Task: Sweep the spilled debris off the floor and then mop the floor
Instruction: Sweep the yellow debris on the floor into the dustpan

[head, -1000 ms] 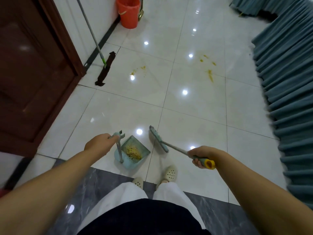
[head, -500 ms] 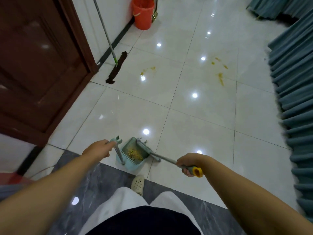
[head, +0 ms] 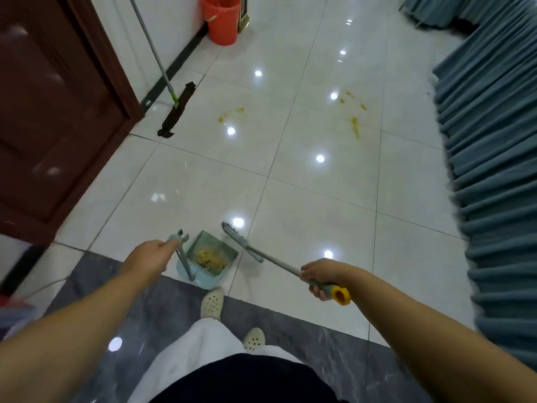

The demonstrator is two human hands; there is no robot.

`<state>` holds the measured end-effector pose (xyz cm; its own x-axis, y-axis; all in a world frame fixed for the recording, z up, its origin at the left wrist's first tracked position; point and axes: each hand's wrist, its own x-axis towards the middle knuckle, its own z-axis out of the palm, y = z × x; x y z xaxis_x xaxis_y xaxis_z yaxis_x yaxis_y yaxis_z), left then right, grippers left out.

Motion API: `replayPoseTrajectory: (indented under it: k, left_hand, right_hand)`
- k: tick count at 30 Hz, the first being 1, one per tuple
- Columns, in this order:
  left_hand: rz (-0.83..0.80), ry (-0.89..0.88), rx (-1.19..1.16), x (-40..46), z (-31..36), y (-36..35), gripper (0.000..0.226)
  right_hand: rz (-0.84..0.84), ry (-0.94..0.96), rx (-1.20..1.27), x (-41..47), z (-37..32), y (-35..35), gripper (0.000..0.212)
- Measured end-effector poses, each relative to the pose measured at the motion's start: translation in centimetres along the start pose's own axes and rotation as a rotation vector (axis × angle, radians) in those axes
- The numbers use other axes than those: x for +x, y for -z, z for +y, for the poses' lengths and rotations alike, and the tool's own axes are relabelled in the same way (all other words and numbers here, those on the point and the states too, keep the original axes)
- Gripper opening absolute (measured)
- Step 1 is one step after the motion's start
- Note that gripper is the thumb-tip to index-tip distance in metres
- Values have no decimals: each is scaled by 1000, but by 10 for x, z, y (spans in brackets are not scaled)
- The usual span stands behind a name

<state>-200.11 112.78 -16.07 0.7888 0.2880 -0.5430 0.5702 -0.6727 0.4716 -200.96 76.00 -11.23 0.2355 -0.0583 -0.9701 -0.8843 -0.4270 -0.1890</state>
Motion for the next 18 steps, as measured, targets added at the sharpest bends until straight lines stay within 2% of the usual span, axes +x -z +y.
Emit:
replayPoseTrajectory:
  k: [9,18]
  left_hand:
    - [132,-40,35,-5,52,-8,60]
    - [146,-107,-39,77,137,2,60]
  right_hand:
    - [93,68,-12,4,-6,53,20]
    - [134,80,80,43,-87,108,10]
